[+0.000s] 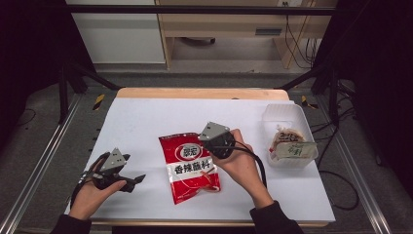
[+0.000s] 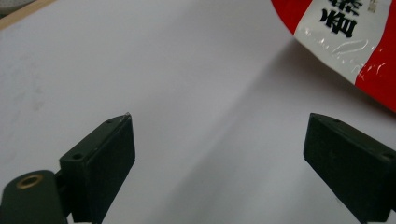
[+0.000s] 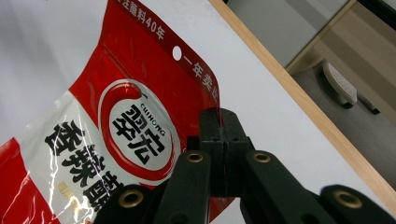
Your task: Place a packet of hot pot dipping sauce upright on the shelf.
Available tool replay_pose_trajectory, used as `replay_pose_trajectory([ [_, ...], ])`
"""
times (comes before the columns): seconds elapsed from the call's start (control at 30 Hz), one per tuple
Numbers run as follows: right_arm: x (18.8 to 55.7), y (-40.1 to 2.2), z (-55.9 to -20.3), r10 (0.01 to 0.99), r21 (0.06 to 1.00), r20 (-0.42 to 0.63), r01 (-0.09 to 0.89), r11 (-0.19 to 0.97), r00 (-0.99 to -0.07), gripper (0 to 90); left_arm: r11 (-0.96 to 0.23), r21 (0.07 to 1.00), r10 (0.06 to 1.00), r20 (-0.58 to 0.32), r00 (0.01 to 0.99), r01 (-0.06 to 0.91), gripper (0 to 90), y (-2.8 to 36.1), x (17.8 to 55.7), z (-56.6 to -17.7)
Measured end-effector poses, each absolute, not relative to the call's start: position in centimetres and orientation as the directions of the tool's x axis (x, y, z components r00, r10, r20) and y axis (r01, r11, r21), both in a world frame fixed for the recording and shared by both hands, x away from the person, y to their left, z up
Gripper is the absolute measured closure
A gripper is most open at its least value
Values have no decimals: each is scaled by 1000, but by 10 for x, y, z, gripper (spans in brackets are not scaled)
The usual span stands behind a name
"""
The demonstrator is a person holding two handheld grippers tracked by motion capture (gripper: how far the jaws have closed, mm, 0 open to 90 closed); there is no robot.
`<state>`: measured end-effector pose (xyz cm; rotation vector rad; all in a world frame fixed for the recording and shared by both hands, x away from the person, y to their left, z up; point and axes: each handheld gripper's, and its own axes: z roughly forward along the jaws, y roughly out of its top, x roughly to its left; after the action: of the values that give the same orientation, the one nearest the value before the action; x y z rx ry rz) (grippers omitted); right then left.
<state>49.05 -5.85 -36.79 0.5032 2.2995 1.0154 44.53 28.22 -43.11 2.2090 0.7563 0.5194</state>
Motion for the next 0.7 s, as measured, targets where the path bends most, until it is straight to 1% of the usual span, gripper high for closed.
replay_pose_trajectory([
  [0.13,494,-51,-367,530,763,-350,94,640,-772,900,-543,763,649,117,752,351,91,279,452,-421],
  [0.43,502,-43,-359,518,776,-347,71,627,-782,900,-562,751,639,127,759,348,94,267,471,-400],
  [0.57,498,-48,-361,512,780,-349,60,623,-785,900,-588,739,620,149,770,330,93,259,475,-387],
  [0.7,496,-54,-360,519,794,-338,59,606,-785,900,-592,740,610,152,778,320,96,253,478,-377],
])
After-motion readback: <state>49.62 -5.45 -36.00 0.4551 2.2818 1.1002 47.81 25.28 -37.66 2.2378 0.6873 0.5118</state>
